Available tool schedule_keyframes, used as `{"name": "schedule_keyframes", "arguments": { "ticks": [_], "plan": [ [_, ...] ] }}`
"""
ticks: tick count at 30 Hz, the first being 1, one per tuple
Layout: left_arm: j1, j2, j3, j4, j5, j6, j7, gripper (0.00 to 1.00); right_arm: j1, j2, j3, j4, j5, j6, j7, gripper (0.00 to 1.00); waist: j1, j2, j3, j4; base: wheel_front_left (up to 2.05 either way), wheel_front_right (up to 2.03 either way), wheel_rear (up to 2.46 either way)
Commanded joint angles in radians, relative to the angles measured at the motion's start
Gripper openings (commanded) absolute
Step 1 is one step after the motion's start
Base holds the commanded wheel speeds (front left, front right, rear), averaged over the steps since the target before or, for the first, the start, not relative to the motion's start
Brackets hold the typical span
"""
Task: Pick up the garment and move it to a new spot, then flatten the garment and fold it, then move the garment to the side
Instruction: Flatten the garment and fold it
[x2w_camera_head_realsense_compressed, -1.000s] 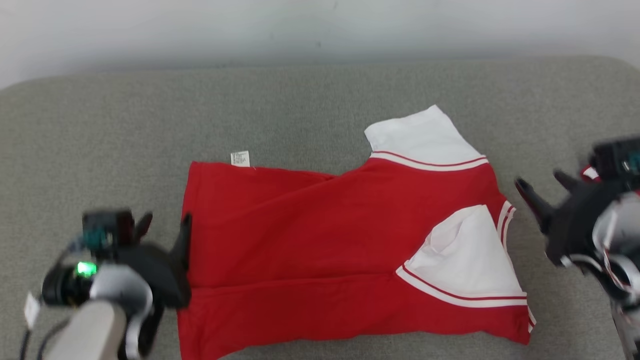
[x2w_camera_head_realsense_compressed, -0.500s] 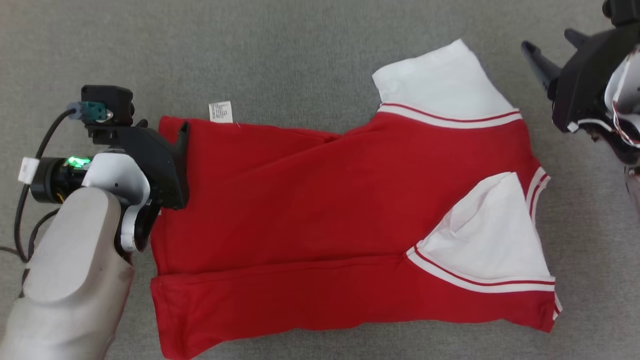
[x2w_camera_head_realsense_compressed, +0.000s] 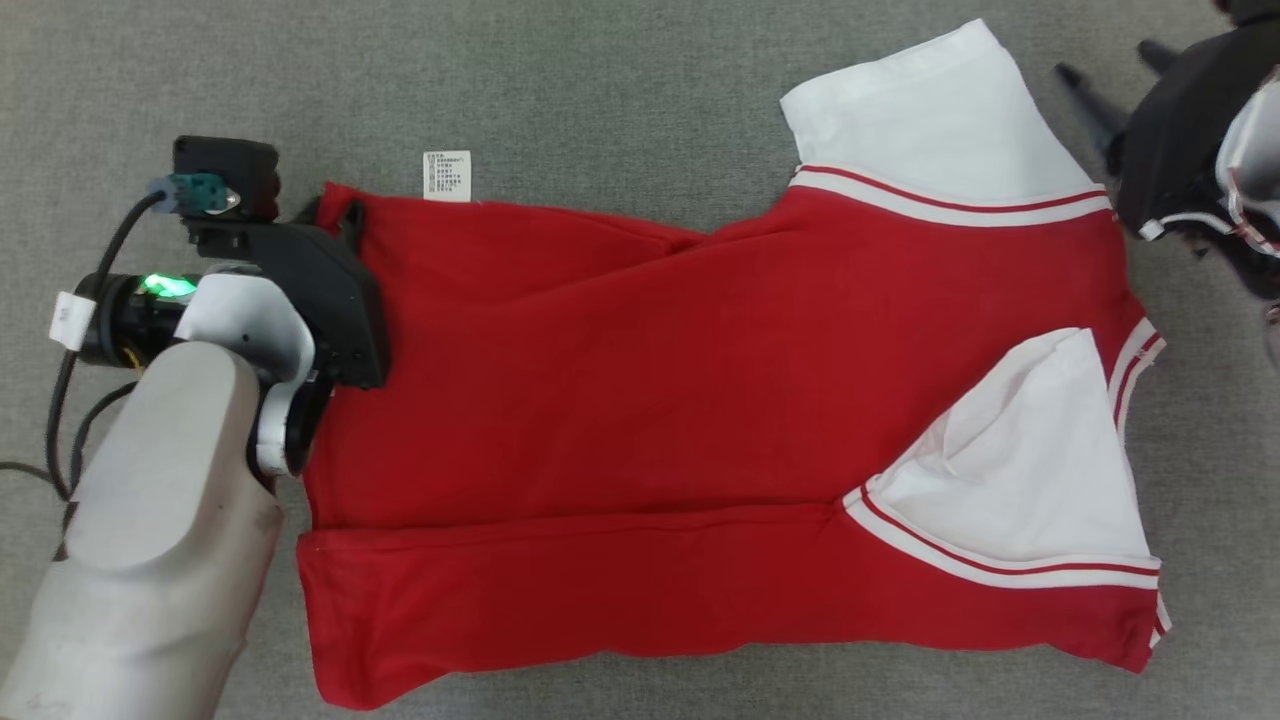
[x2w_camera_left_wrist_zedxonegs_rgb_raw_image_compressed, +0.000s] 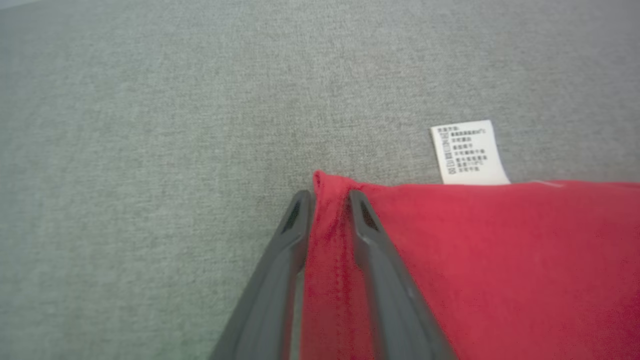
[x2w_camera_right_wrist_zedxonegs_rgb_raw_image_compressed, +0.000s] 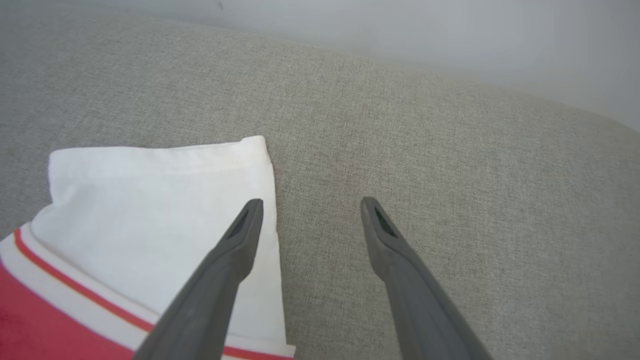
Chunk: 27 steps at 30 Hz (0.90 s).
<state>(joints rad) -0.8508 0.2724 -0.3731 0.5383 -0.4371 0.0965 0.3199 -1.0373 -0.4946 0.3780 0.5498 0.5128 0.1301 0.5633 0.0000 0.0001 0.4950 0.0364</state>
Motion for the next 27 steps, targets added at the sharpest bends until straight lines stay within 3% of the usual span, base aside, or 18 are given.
{"name": "schedule_keyframes", "arguments": {
  "ticks": [1,11,26,27],
  "plan": [
    [0.038,0.000,-0.011,0.031,0.003,0.010,0.003,0.00,-0.016,-0.014,-0.004,0.008,0.006,0.000,-0.015,1.00,0.0000,-0.0001,0.008,0.011,0.00,0.00,0.00],
    [0.090,-0.041,-0.031,-0.010,-0.007,0.012,-0.063,0.00,-0.063,-0.011,-0.012,0.075,0.010,0.000,-0.017,1.00,0.0000,-0.0001,0.037,0.056,0.00,0.00,0.00],
    [0.071,-0.048,-0.040,0.001,-0.022,0.004,-0.100,0.00,-0.086,0.021,0.042,0.154,0.015,0.000,0.009,1.00,0.0000,-0.0001,0.067,0.088,0.00,0.00,0.00],
    [0.067,-0.050,-0.040,0.004,-0.023,0.003,-0.103,0.00,-0.088,0.023,0.047,0.160,0.016,0.000,0.012,0.31,0.0000,-0.0001,0.068,0.088,0.00,0.00,0.00]
  ]
}}
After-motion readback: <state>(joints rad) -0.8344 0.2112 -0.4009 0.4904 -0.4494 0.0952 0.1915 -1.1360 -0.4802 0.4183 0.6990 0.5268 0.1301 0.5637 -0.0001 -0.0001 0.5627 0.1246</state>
